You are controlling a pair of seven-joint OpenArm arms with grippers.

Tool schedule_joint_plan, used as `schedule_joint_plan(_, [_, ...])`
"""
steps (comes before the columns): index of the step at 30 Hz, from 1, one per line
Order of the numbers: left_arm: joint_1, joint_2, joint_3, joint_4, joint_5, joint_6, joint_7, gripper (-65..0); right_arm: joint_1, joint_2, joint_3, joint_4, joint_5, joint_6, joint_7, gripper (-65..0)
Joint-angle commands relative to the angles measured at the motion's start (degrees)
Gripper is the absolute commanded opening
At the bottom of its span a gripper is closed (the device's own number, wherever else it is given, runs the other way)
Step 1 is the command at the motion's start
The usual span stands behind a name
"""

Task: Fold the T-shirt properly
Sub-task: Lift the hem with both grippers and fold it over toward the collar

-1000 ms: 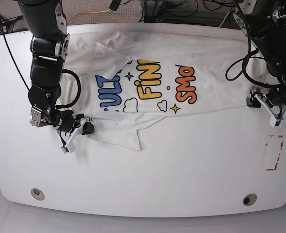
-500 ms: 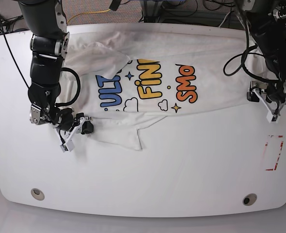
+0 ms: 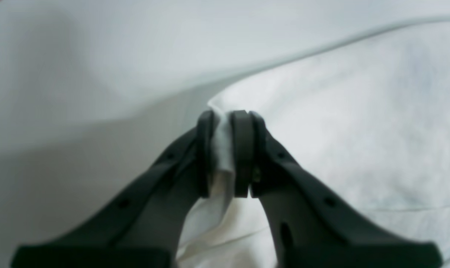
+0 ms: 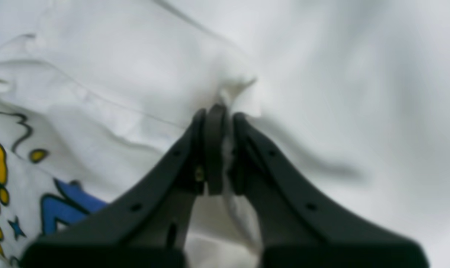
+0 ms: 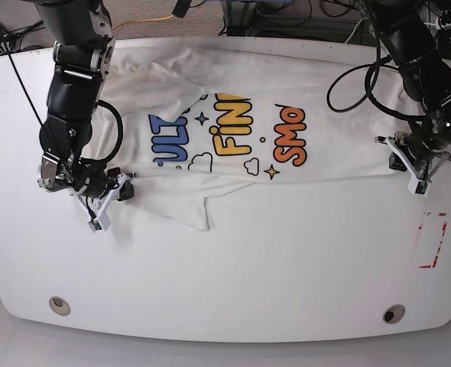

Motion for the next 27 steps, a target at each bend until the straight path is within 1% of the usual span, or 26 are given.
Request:
schedule_joint_plan(1, [-0.3,-0.6,-0.2,5.5,-0.6,0.0,-1.4,-58.9,1.6,1.2,1.7,7.2,0.8,0.0,-2.3,-65.0])
schedule_joint_plan(3, [0.5,0.1,-0.3,8.3,-0.6,0.0,-1.4,-58.9,0.7,1.2,2.8,13.2,0.8,0.0,-6.5,-65.0])
schedule_joint_plan(7, [2.6,0.4,-0.3,11.9,-0.6,0.0,-1.4,-58.7,-2.7,1.2,5.8,24.1,0.8,0.0,-13.3,-65.0])
schedule_joint_plan(12, [3.3,0.3,-0.3,13.0,-0.6,0.0,-1.4,-58.2,-5.9,1.2,7.8,34.1,0.9,0.0,-18.9,-65.0])
schedule_joint_plan(15, [3.4,0.2,-0.3,12.9,-0.6,0.0,-1.4,-57.8,-8.3,1.6,7.8,38.1,4.5,0.0,-21.2,-65.0])
schedule_joint_plan(16, [3.4,0.2,-0.3,12.9,-0.6,0.0,-1.4,-56.7,-9.3,1.7,7.8,39.2,6.0,0.0,-21.7,-65.0])
schedule_joint_plan(20, [3.5,0.4,-0.3,14.2,-0.7,0.0,-1.4,-47.1,-13.0,2.6,7.8,43.5,12.5,0.0,-24.3,-65.0])
schedule_joint_plan(21, [3.6,0.5,-0.4,14.8,-0.7,0.0,-1.4,-46.0,-14.0,2.7,7.9,44.3,13.9,0.0,-24.9,-65.0])
schedule_joint_plan(24, [4.8,0.5,-0.3,16.6,-0.7,0.0,-1.4,-47.4,-17.2,2.6,10.0,46.9,17.2,0.0,-26.2,-65.0])
schedule_joint_plan(27, [5.0,0.1,-0.3,17.5,-2.4,-0.1,-1.4,-49.2,-20.8,2.5,12.1,48.1,20.4,0.0,-27.3,-65.0])
